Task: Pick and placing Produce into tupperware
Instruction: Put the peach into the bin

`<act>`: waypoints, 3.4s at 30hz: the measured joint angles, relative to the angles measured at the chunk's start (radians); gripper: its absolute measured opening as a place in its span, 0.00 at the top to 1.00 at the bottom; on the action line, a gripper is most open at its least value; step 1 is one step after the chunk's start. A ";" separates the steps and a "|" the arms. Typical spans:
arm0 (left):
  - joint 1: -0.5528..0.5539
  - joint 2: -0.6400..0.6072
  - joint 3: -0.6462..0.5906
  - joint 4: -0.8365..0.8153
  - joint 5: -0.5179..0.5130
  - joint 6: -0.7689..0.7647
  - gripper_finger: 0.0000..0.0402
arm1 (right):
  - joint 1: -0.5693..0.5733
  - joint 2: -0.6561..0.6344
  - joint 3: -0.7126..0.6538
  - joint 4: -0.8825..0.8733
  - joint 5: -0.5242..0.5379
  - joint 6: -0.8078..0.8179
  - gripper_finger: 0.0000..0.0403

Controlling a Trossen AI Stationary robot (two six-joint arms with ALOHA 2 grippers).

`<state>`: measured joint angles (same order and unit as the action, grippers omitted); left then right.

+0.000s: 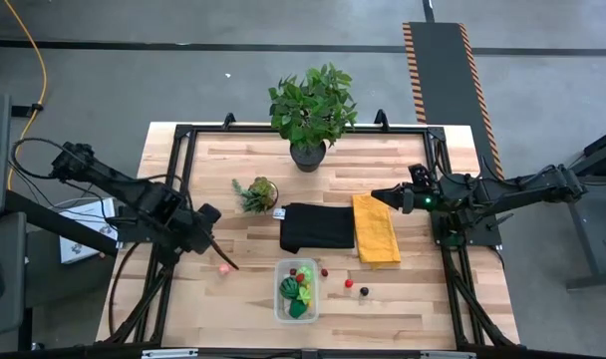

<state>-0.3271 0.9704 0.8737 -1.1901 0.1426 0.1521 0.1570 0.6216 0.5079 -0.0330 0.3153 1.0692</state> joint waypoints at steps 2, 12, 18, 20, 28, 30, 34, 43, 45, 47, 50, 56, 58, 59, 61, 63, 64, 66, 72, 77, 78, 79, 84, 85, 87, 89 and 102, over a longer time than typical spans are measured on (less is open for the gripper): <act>0.000 0.000 -0.041 0.043 0.028 0.000 1.00 | 0.000 0.000 0.000 0.000 0.004 0.005 0.67; 0.000 0.045 -0.065 0.162 0.030 0.034 1.00 | 0.000 0.000 0.000 0.000 0.027 0.006 0.67; 0.000 0.121 -0.063 0.178 0.099 0.015 1.00 | 0.000 0.000 0.000 0.000 0.050 -0.004 0.67; 0.000 0.151 -0.063 0.179 0.101 0.001 1.00 | 0.000 0.000 0.000 0.000 0.051 -0.004 0.67; 0.000 0.236 -0.063 0.185 0.104 0.015 1.00 | 0.000 0.001 0.000 -0.004 0.051 -0.004 0.67; 0.000 0.254 -0.063 0.186 0.101 0.030 1.00 | 0.000 0.001 0.000 -0.004 0.051 -0.004 0.67; 0.000 0.276 -0.063 0.191 0.092 0.083 0.99 | 0.000 0.001 0.000 -0.004 0.050 -0.004 0.67; 0.000 0.291 -0.063 0.247 0.077 0.108 0.76 | 0.001 0.001 0.000 -0.008 0.050 -0.009 0.67; 0.000 0.292 -0.063 0.251 0.076 0.110 0.71 | 0.001 0.001 0.000 -0.008 0.050 -0.014 0.67; 0.000 0.305 -0.063 0.268 0.075 0.109 0.68 | 0.001 0.001 0.000 -0.008 0.050 -0.020 0.67; 0.000 0.321 -0.063 0.292 0.075 0.099 0.65 | 0.001 0.001 0.000 -0.008 0.050 -0.023 0.67; 0.000 0.375 -0.064 0.306 0.074 0.084 0.62 | 0.001 0.001 0.000 -0.009 0.049 -0.023 0.67; 0.000 0.400 -0.063 0.307 0.075 0.079 0.61 | 0.001 0.001 0.000 -0.010 0.049 -0.023 0.67; 0.000 0.413 -0.064 0.305 0.074 0.079 0.60 | 0.001 0.001 0.000 -0.011 0.049 -0.023 0.67; 0.000 0.436 -0.064 0.307 0.075 0.078 0.60 | 0.001 0.001 0.000 -0.010 0.049 -0.023 0.67; 0.000 0.456 -0.064 0.311 0.074 0.078 0.60 | 0.001 0.001 0.000 -0.010 0.048 -0.023 0.67; 0.000 0.462 -0.064 0.313 0.074 0.078 0.60 | 0.001 0.001 0.000 -0.009 0.048 -0.023 0.67; 0.000 0.474 -0.064 0.322 0.074 0.078 0.60 | 0.001 0.001 0.000 -0.010 0.046 -0.023 0.67; 0.000 0.483 -0.064 0.341 0.074 0.078 0.60 | 0.001 0.001 0.000 -0.009 0.041 -0.023 0.67; 0.000 0.490 -0.064 0.358 0.074 0.078 0.60 | 0.001 0.001 0.000 -0.010 0.041 -0.023 0.67; 0.000 0.495 -0.064 0.363 0.074 0.078 0.60 | 0.001 0.001 0.000 -0.010 0.041 -0.025 0.67; 0.000 0.497 -0.064 0.364 0.074 0.078 0.60 | 0.001 0.001 0.000 -0.010 0.041 -0.029 0.67; 0.000 0.507 -0.064 0.362 0.076 0.078 0.60 | 0.001 0.001 0.000 -0.010 0.041 -0.030 0.67; 0.000 0.506 -0.064 0.361 0.080 0.078 0.60 | 0.001 0.001 0.000 -0.011 0.041 -0.030 0.67; 0.000 0.505 -0.064 0.364 0.084 0.078 0.60 | 0.001 0.001 0.000 -0.010 0.040 -0.030 0.67; 0.000 0.505 -0.064 0.364 0.091 0.078 0.60 | 0.001 0.001 0.000 -0.010 0.040 -0.031 0.67; 0.000 0.505 -0.086 0.368 0.087 0.077 0.45 | 0.001 0.001 0.000 -0.010 0.040 -0.038 0.67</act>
<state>-0.3272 1.4754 0.7875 -0.8223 0.2293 0.2294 0.1581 0.6225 0.5076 -0.0433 0.3553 1.0309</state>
